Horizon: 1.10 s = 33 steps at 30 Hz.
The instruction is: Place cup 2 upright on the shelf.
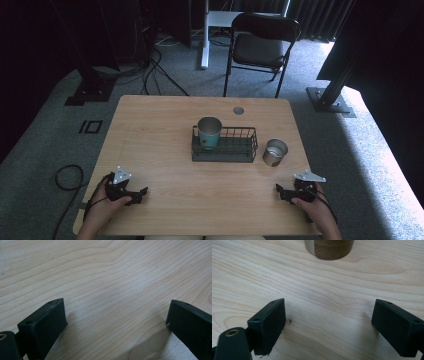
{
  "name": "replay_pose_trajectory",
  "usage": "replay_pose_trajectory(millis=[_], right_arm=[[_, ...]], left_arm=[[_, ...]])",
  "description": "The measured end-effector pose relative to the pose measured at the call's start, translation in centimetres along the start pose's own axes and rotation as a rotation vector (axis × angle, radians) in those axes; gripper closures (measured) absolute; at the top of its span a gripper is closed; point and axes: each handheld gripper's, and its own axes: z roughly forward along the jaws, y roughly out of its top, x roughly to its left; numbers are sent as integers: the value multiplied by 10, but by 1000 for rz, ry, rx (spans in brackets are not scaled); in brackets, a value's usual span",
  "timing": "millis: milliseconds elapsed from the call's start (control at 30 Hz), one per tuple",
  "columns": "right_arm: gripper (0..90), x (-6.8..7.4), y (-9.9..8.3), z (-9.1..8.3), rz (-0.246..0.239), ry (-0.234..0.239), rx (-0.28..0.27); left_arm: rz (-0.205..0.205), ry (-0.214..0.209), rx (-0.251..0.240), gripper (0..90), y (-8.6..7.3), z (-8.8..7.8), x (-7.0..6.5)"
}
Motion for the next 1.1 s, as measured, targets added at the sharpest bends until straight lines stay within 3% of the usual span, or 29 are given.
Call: replay_pose_trajectory(millis=[433, 1100], right_arm=[[119, 4, 10, 2, -3, 14, -36], [119, 0, 49, 1, 26, 0, -198]], left_arm=[[0, -1, 0, 33, 0, 0, 0], [-1, -1, 0, 33, 0, 0, 0]])
